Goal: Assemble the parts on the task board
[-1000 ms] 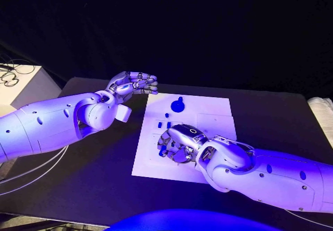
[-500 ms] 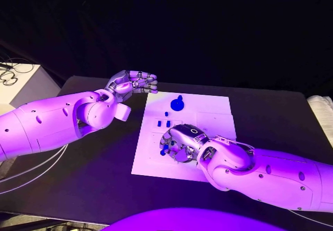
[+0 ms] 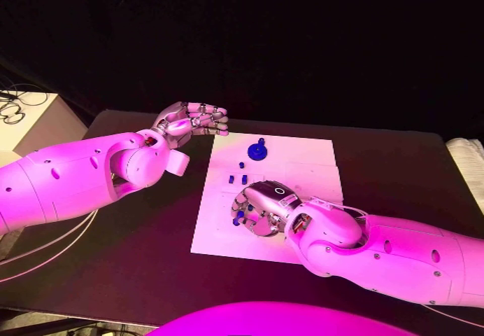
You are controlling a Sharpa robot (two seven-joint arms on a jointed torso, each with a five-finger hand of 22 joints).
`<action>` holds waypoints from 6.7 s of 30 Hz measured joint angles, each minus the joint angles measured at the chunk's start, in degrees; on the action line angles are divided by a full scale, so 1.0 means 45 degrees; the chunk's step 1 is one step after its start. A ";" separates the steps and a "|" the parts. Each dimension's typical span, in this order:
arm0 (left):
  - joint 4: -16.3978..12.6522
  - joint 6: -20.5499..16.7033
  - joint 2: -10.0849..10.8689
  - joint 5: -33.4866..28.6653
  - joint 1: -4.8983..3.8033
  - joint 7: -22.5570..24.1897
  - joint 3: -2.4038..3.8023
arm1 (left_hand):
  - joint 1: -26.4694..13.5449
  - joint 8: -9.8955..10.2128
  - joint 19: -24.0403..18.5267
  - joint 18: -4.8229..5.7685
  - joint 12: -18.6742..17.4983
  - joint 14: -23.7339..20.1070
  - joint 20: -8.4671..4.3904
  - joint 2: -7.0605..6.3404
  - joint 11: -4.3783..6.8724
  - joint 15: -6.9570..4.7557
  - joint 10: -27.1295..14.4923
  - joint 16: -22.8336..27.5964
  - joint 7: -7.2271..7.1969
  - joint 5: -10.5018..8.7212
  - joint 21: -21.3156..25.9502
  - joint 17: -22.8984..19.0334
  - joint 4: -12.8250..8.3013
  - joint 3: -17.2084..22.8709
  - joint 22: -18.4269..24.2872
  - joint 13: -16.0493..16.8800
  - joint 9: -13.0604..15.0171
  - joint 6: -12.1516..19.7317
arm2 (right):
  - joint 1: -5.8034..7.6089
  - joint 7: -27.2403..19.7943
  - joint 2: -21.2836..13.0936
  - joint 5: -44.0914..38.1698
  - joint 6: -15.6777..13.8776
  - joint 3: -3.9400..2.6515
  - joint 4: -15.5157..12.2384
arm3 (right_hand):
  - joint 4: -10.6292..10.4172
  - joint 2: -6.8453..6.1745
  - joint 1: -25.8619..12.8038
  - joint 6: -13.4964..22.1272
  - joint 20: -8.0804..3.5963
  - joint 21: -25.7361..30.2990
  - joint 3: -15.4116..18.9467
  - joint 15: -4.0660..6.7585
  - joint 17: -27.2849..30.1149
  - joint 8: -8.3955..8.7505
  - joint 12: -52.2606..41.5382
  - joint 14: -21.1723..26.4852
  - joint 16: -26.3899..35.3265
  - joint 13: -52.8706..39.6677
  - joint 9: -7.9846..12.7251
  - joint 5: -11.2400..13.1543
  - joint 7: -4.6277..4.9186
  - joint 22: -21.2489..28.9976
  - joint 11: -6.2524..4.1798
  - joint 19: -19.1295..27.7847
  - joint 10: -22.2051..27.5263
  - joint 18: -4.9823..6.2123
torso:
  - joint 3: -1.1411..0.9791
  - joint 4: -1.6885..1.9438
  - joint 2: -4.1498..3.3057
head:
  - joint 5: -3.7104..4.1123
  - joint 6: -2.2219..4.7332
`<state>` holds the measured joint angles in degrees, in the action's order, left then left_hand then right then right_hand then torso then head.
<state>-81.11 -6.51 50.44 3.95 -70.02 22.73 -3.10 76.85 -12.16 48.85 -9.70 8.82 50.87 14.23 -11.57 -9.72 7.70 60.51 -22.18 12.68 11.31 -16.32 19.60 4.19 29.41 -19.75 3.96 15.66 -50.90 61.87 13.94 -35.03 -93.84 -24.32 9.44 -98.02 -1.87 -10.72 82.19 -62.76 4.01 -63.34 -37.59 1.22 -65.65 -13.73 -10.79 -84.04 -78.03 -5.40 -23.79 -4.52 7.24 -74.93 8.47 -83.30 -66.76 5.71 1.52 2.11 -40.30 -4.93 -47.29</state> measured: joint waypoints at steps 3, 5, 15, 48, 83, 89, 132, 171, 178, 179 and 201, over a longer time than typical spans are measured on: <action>-0.0001 0.0001 0.0012 0.0000 0.0000 -0.0008 0.0000 | 0.0000 0.0000 0.0000 0.0000 0.0000 0.0000 0.0000 0.0000 0.0000 0.0000 0.0000 0.0000 0.0000 0.0000 0.0000 0.0000 0.0000 0.0000 0.0000 0.0000 0.0000 0.0000 | 0.0000 0.0064 0.0069 -0.0129 0.0094 -0.0004 0.0030 | 0.0032 0.0000 0.0000 0.0000 0.0000 0.0000 -0.0032 0.0000 0.0034 0.0001 -0.0001 0.0000 0.0000 -0.0167 -0.0013 -0.0040 0.0000 0.0001 0.0000 0.0000 0.0000 0.0000 | 0.0002 0.0005 -0.0001 | 0.0004 -0.0022; -0.0007 0.0002 0.0018 0.0000 0.0000 -0.0014 0.0000 | 0.0000 0.0000 0.0000 0.0000 0.0000 0.0000 0.0000 0.0000 0.0000 0.0000 0.0000 0.0000 0.0000 0.0000 0.0000 -0.0001 0.0000 0.0000 0.0000 0.0000 0.0000 0.0000 | 0.0003 0.0089 0.0101 -0.0221 0.0136 -0.0004 0.0044 | 0.0033 0.0001 0.0000 0.0000 0.0000 0.0063 -0.0033 -0.0001 0.0076 0.0001 -0.0013 0.0000 0.0000 -0.0171 -0.0013 -0.0058 0.0000 0.0001 -0.0001 0.0000 0.0000 -0.0001 | 0.0001 0.0005 -0.0001 | -0.0006 -0.0051; 0.0005 0.0006 0.0021 0.0002 0.0001 -0.0034 0.0000 | 0.0000 0.0000 0.0000 0.0000 0.0000 0.0000 0.0000 0.0000 0.0000 -0.0001 0.0000 0.0000 0.0000 0.0000 0.0044 -0.0001 0.0012 -0.0012 0.0014 0.0011 -0.0011 -0.0001 | -0.0015 -0.0068 0.0198 -0.0434 0.0231 0.0061 0.0124 | 0.0305 -0.0175 -0.0784 0.0853 0.0176 0.0816 -0.0098 -0.0118 0.0178 0.0346 0.0594 0.0017 0.0052 -0.0258 0.0072 -0.0329 0.0296 0.0002 -0.0349 0.0177 0.0121 0.0000 | 0.0006 -0.0028 0.0005 | 0.0021 -0.0084; -0.0016 0.0020 0.0168 0.0005 0.0071 -0.0070 -0.0003 | 0.0000 0.0000 -0.0001 0.0000 0.0000 0.0001 0.0000 0.0000 -0.0048 -0.0001 -0.0048 0.0000 0.0000 0.0000 0.0044 0.0007 0.0036 -0.0036 0.0032 0.0008 -0.0008 -0.0001 | 0.1041 -0.1524 -0.2895 0.3204 -0.1471 -0.0027 -0.0900 | -0.3094 0.0034 0.0899 0.3047 0.0651 0.3699 0.6234 -0.0595 0.2194 0.0680 -0.2728 0.0456 0.0453 0.0119 0.0785 -0.1609 0.0750 0.0350 -0.0394 0.0733 0.2503 0.0509 | 0.0017 -0.0043 0.0051 | 0.0741 0.0259; -0.0544 -0.0205 0.0357 0.0140 0.0517 0.0559 -0.0004 | 0.0132 0.0000 0.0091 -0.0001 0.0048 -0.0015 0.0002 0.0132 -0.0033 0.0014 -0.0215 0.0000 0.0045 0.0080 0.0092 0.0024 -0.0038 0.0038 0.0074 0.0004 -0.0064 0.0139 | 0.1093 0.1473 -0.6261 0.5833 0.0575 0.0479 -0.1825 | -0.3294 0.1091 -0.2329 0.1907 -0.0096 -0.2564 0.8246 0.0233 -0.2065 -0.1333 -1.5978 0.0002 -0.1947 -1.5454 0.0412 -0.2083 -0.0227 -0.0001 -0.1561 -0.0136 -0.3704 -0.0592 | -0.0062 -0.0302 0.0375 | 0.1725 0.0391; -0.0624 -0.0185 0.0373 0.0062 0.0521 0.0580 -0.0004 | 0.0132 0.0000 0.0090 0.0000 0.0047 -0.0044 0.0001 0.0132 -0.0049 0.0044 -0.0230 0.0000 0.0021 0.0080 0.0140 0.0035 -0.0038 0.0038 0.0084 0.0004 -0.0077 0.0206 | 0.0907 0.1901 -0.5981 0.5813 0.0590 0.0485 -0.1771 | -0.3308 0.1011 -0.2409 0.1865 -0.0095 -0.2628 0.8444 0.0233 -0.2064 -0.1333 -1.5978 0.0002 -0.1996 -1.5453 0.0444 -0.2129 -0.0268 0.0000 -0.1527 -0.0136 -0.3738 -0.0592 | -0.0045 -0.0311 0.0375 | 0.1722 0.0330; -0.0754 0.0231 0.0401 -0.0553 0.0525 0.0341 -0.0003 | -0.0047 0.0000 0.0089 0.0001 0.0102 -0.0090 0.0001 0.0067 -0.0093 0.0089 -0.0366 0.0000 0.0023 0.0079 0.0239 0.0048 0.0072 -0.0072 0.0136 0.0013 -0.0102 0.0295 | 0.0465 0.3114 -0.4857 0.5810 0.0182 0.0424 -0.1329 | -0.3268 0.0749 -0.0672 0.1056 -0.0231 -0.3008 0.8284 0.0416 -0.2057 -0.1482 -1.5976 0.0000 -0.2045 -1.5448 0.0810 -0.3217 -0.0532 -0.0004 -0.1747 -0.0180 -0.3840 -0.0593 | -0.0052 -0.0308 0.0396 | 0.1805 0.0223; -0.0670 0.0319 0.0507 -0.0574 0.0526 0.0036 -0.0006 | -0.0046 -0.0049 0.0181 -0.0001 0.0149 -0.0089 0.0002 0.0068 -0.0047 0.0089 -0.0410 0.0000 0.0023 0.0079 0.0239 0.0058 -0.0002 -0.0069 0.0175 0.0022 -0.0115 0.0295 | 0.0854 0.3304 -0.3562 0.7161 0.0455 0.0394 -0.1604 | -0.3319 0.1399 -0.2686 0.0893 -0.0276 -0.3017 0.7770 0.0486 -0.2065 -0.1589 -1.5673 0.0017 -0.2044 -1.5445 0.0972 -0.2512 -0.0375 0.0002 -0.1785 -0.0134 -0.3834 -0.0593 | -0.0045 -0.0306 0.0375 | 0.1703 0.0039; -0.0679 0.0334 0.0532 -0.0567 0.0526 0.0025 -0.0002 | -0.0047 -0.0049 0.0181 0.0000 0.0149 -0.0089 0.0002 0.0068 -0.0047 0.0088 -0.0410 0.0000 0.0022 0.0079 0.0239 0.0057 -0.0002 -0.0069 0.0174 0.0022 -0.0115 0.0295 | 0.0818 0.3472 -0.3286 0.6882 0.0425 0.0380 -0.1381 | -0.3311 0.1708 -0.3253 0.0785 -0.0323 -0.3206 0.7876 0.0504 -0.2063 -0.1625 -1.5673 -0.0001 -0.2097 -1.5453 0.0958 -0.2622 -0.0386 0.0003 -0.1882 -0.0181 -0.3837 -0.0592 | -0.0043 -0.0300 0.0385 | 0.1699 0.0055; -0.0678 0.0336 0.0534 -0.0567 0.0526 0.0023 -0.0002 | -0.0046 -0.0049 0.0180 0.0000 0.0149 -0.0089 0.0002 0.0068 -0.0047 0.0088 -0.0410 0.0000 0.0022 0.0079 0.0239 0.0058 -0.0002 -0.0069 0.0174 0.0022 -0.0115 0.0295 | 0.0807 0.3484 -0.3250 0.6839 0.0412 0.0379 -0.1360 | -0.3311 0.1708 -0.3253 0.0780 -0.0323 -0.3206 0.7876 0.0504 -0.2063 -0.1625 -1.5673 -0.0002 -0.2097 -1.5456 0.0958 -0.2622 -0.0391 0.0004 -0.1882 -0.0181 -0.3837 -0.0592 | -0.0045 -0.0300 0.0385 | 0.1693 0.0059; -0.0666 0.0361 0.0563 -0.0564 0.0526 -0.0014 -0.0006 | -0.0046 -0.0049 0.0180 0.0000 0.0149 -0.0089 0.0002 0.0068 -0.0094 0.0088 -0.0456 0.0000 0.0022 0.0079 0.0288 0.0066 -0.0001 -0.0069 0.0183 0.0019 -0.0113 0.0295 | 0.0692 0.3539 -0.3066 0.6325 0.0046 0.0393 -0.1204 | -0.3325 0.2013 -0.4488 0.0300 -0.0369 -0.3452 0.8400 0.0597 -0.2060 -0.1919 -1.5675 -0.0002 -0.2198 -1.5452 0.0848 -0.2824 -0.0783 0.0006 -0.1881 -0.0134 -0.3839 -0.0592 | -0.0061 -0.0314 0.0382 | 0.1672 0.0056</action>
<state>-84.11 -4.88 52.97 1.41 -67.65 22.67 -3.13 76.64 -12.38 49.66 -9.70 9.49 50.47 14.24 -11.27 -10.14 8.10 58.46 -22.18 12.78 11.66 -15.03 19.90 4.19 29.09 -18.93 4.05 15.16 -49.57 64.98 29.87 -48.83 -65.38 -24.11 11.22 -103.43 -16.84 -1.66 61.99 -61.41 2.35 -78.87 0.21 3.91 -74.92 -22.37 -81.33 -84.05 -87.92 -74.94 -19.97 -17.23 3.71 -74.90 0.00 -83.90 -84.04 3.05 1.24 0.70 -38.58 2.60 -47.03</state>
